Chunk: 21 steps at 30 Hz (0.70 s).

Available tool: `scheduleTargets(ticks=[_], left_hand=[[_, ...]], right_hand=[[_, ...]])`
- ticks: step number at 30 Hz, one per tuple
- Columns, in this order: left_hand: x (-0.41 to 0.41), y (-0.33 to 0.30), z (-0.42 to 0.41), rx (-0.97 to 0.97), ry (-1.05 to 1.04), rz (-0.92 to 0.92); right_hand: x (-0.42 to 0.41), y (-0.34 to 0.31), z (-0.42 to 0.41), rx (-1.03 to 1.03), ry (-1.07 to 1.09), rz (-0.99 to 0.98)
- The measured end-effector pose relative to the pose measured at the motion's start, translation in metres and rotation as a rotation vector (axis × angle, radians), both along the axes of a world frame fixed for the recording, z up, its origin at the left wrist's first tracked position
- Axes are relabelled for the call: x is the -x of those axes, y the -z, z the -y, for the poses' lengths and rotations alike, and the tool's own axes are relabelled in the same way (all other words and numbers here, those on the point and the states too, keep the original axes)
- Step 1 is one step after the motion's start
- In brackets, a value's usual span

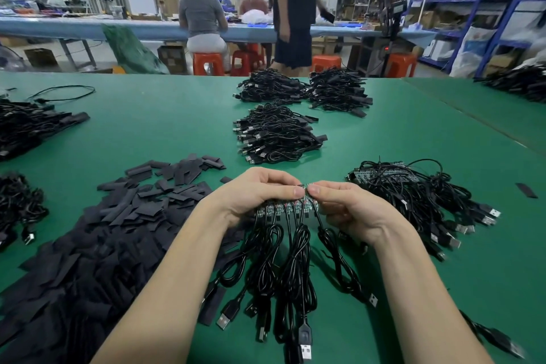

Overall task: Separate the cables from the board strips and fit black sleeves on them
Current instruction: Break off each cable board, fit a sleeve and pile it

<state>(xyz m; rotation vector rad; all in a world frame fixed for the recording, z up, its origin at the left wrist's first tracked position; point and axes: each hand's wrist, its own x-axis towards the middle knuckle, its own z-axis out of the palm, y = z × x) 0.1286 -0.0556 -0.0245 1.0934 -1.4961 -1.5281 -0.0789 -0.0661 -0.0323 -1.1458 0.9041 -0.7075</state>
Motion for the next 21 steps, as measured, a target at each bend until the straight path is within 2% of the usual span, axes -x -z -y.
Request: scheduleTargets(ticks=[9,15,21], left_hand=[[0.0002,-0.0020,-0.0016,-0.022,0.047,-0.016],[0.0024,-0.0023,-0.0031,-0.130,0.089,-0.147],[0.0050,-0.0021,-0.0039,-0.123,0.083,-0.158]], right_hand=[[-0.0018,-0.0006,-0.0012,-0.075,-0.011,0.104],[-0.0019,-0.0002,0.0000,-0.096,-0.010,0.119],[-0.0011,0.0012,0.0001,-0.126,0.016,0.154]])
